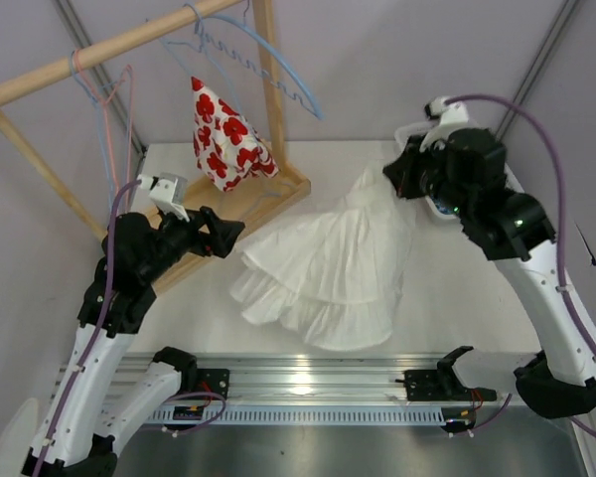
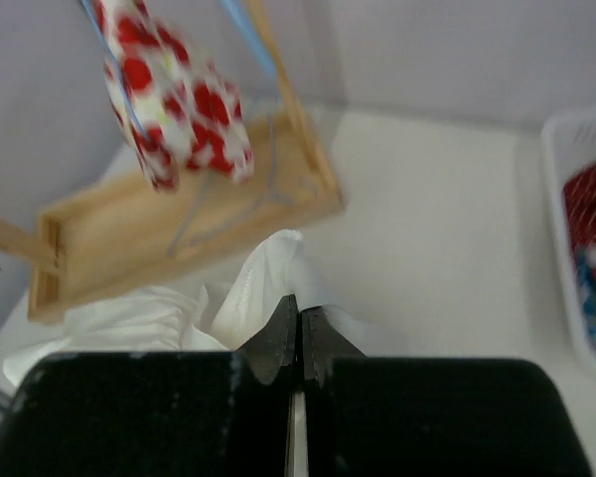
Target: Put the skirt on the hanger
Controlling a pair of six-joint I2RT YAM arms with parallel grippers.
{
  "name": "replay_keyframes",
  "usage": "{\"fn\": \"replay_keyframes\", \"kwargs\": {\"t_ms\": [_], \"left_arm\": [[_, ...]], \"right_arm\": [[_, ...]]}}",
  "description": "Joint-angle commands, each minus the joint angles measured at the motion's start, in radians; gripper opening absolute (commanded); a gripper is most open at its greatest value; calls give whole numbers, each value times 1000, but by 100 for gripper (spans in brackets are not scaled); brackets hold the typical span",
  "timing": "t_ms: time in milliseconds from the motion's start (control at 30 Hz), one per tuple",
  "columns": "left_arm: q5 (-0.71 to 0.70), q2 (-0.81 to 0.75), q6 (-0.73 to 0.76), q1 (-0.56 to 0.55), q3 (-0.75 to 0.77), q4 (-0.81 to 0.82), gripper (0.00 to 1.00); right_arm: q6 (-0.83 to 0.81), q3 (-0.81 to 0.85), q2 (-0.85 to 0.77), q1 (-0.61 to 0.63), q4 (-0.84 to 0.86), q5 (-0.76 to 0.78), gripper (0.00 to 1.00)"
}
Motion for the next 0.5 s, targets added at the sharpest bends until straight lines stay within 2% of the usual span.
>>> {"fn": "replay_keyframes", "kwargs": {"t_ms": [0,67,167,233,300,333,467], "left_arm": [[179,33,55,3,57,-90,90],[252,30,51,3,50,-77,89],[315,32,34,-8,8,-20,86],[321,51,5,-37,-21,23,83],[265,91,-14,-143,-61,66,82],[227,107,-31,-236,-68,86,82],[111,229,-93,-385,-79,204,81]], "right_arm": [[104,-309,-60,2,28,-89,0],[130,-491,-78,11,72,-149,0],[118,-645,-101,45,109,-159,0],[116,-677,-120,51,108,-143,0],[100,-691,-139,54,101,-155,0],[95,-694,-167,54,98,-186,0],[93,-684,-239,56,7,-259,0]]}}
